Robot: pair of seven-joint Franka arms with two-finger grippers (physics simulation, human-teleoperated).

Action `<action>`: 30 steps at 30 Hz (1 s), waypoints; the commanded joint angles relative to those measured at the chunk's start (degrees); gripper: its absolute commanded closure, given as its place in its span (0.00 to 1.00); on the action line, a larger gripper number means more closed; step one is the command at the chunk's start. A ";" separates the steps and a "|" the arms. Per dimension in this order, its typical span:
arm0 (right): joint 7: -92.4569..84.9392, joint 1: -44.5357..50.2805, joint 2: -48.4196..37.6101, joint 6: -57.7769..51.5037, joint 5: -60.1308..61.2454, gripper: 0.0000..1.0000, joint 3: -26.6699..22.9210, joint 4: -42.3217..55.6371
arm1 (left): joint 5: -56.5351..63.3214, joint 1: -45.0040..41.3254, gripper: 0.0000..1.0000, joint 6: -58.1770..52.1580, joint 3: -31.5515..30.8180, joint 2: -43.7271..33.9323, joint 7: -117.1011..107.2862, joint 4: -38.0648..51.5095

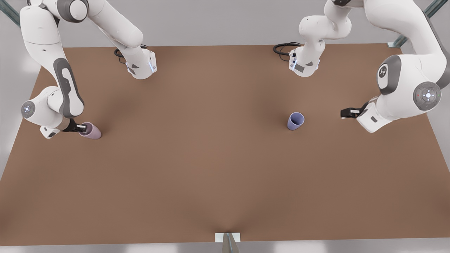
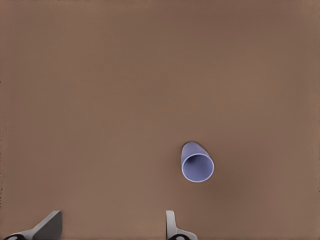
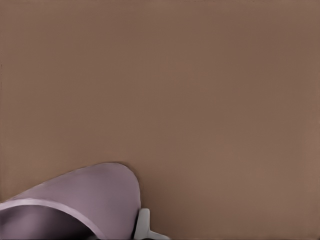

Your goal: Stack the cups, with the pink cup at the bottom and the purple cup at the top

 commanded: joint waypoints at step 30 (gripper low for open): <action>79.32 67.41 50.64 -9.48 -8.39 0.79 16.49 88.00 | -0.48 -1.27 0.00 18.41 -1.61 1.45 0.26 -19.63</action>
